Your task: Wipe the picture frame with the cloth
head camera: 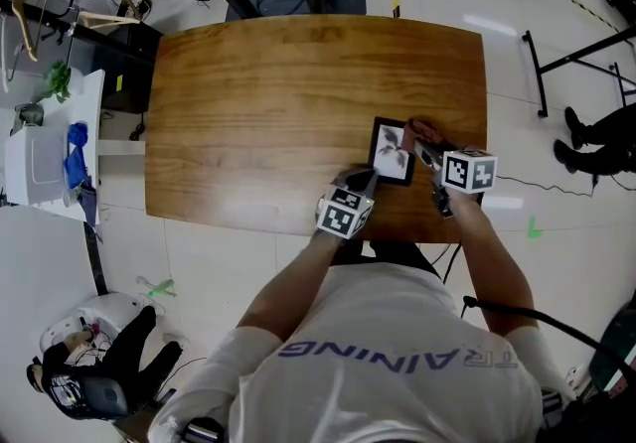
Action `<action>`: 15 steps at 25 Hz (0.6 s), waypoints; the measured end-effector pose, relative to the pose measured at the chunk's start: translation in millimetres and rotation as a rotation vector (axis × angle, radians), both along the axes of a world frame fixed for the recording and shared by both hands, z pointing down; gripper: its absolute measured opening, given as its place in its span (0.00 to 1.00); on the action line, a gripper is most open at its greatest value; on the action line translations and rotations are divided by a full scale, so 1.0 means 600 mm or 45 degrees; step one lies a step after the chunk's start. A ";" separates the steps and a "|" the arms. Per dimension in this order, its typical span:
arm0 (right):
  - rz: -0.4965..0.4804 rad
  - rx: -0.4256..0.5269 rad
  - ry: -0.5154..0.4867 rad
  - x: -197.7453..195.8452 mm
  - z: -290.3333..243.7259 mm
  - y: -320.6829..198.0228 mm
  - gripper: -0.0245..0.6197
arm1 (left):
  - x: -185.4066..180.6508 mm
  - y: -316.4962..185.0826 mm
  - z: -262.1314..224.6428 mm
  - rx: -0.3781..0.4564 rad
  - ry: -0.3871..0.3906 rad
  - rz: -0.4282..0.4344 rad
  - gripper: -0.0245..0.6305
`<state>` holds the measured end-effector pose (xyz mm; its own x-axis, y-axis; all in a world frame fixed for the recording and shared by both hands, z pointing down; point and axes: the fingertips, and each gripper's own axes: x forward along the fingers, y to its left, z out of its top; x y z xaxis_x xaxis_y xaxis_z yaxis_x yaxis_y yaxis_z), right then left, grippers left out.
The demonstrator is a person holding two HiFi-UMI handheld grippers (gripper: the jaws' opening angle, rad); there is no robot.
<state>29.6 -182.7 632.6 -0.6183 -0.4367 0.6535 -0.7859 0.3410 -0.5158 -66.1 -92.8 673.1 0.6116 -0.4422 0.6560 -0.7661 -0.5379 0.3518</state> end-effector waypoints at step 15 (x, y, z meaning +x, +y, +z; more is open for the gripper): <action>-0.120 -0.124 -0.106 -0.150 0.032 0.057 0.22 | 0.000 0.000 -0.004 0.002 0.045 -0.018 0.05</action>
<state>-60.6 -148.2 651.5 -0.7073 -0.3111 0.6348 -0.7060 0.3565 -0.6119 -66.2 -93.1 670.4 0.6282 -0.4520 0.6333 -0.7607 -0.5275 0.3782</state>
